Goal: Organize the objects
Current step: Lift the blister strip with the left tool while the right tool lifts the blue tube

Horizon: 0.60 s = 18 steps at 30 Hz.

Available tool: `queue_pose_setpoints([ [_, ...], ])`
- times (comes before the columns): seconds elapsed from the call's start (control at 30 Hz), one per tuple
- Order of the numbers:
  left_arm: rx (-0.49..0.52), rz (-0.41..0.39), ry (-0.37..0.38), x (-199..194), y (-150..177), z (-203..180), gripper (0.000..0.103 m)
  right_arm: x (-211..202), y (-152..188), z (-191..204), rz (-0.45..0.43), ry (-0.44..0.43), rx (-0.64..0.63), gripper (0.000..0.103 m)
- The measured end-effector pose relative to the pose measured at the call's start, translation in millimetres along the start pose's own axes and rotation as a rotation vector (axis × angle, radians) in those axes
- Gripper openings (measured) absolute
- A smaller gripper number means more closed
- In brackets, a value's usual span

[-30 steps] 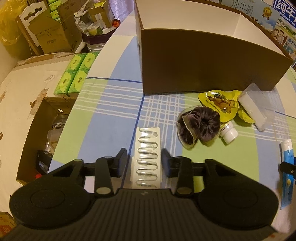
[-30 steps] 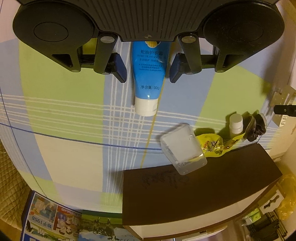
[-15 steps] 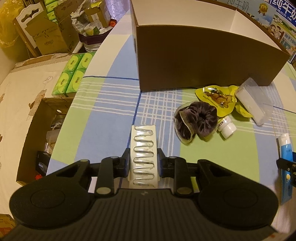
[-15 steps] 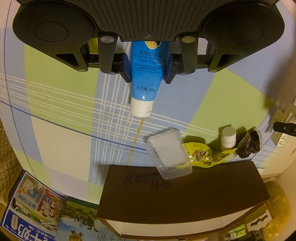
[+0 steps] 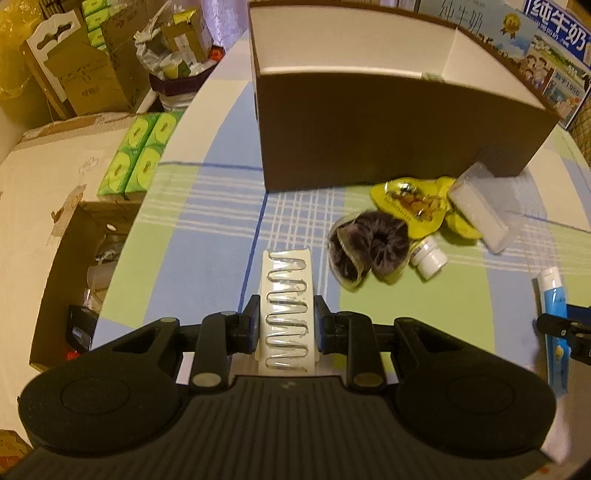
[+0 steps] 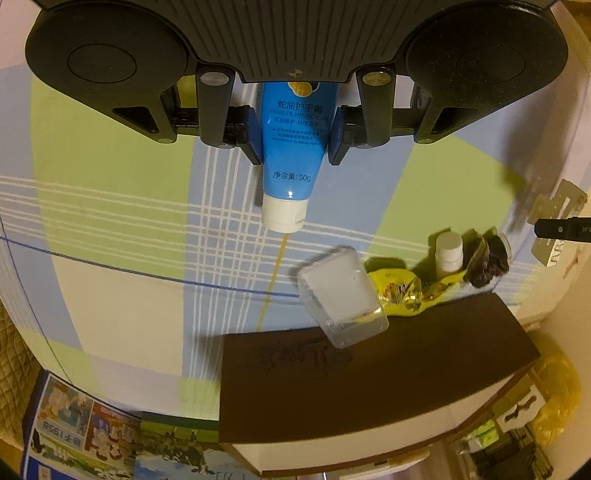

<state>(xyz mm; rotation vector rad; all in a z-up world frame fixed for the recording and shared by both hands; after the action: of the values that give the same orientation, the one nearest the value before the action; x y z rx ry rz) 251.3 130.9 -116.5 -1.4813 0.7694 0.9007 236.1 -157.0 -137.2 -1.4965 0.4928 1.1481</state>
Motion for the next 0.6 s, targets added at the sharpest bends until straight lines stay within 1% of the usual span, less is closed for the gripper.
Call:
queue_pose_setpoints([
  [0.13,-0.001,-0.039,0.014,-14,-10,-2,0.023,-9,-7,-1,-0.031,-0.027,0.025,0.035],
  [0.27,0.002,-0.079,0.035,-30,-22,-6,0.023,-20,-23,1,-0.072,-0.070,0.049,0.035],
  [0.47,0.017,-0.149,0.079,-50,-46,-19,0.023,-37,-64,13,-0.157,-0.142,0.049,0.035],
  [0.6,0.026,-0.197,0.097,-58,-65,-29,0.023,-45,-96,27,-0.224,-0.179,0.025,0.035],
])
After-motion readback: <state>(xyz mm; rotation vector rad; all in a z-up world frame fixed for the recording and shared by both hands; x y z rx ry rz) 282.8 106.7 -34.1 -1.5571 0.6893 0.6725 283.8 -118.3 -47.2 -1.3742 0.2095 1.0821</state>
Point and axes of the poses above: each gripper's, at about its wrist camera, not at the fingertips, and x roughly the way its jaws point, z to its left, y to its underside, the point moved 4 cm from there along x, roughly the way its jaws point, and after that the axes turned 4 degrees about -x, right-handed, at the moved point
